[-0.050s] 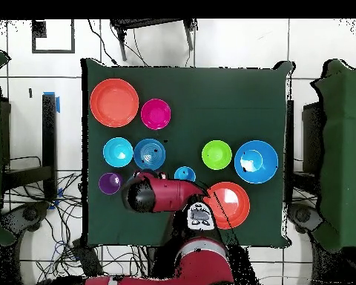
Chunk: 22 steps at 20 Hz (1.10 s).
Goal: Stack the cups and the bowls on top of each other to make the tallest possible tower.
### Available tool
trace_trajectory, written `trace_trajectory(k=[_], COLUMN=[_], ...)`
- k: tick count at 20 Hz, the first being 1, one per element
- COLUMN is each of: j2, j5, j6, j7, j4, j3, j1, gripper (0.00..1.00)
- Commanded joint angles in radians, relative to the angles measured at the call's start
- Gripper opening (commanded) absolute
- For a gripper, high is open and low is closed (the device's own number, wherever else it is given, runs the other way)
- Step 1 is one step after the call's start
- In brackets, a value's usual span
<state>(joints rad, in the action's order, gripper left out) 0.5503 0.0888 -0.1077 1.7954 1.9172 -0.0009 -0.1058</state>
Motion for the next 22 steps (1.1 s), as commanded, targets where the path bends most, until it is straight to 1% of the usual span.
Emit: trace_trajectory(k=[1,6,9,13,22], j2=[-0.075,-0.108,-0.114,-0.115,-0.134], j5=[0.039,0.062,0.065,0.063,0.061], j6=[0.118,0.27,0.333,0.363,0.337], j7=[0.108,0.121,0.129,0.129,0.111], j4=[-0.092,-0.118,-0.115,-0.109,-0.104], j3=[0.075,0.048,0.037,0.051,0.076], j1=[0.009,0.02,0.029,0.014,-0.016], gripper=[1.0,1.0,1.0,1.0,1.0])
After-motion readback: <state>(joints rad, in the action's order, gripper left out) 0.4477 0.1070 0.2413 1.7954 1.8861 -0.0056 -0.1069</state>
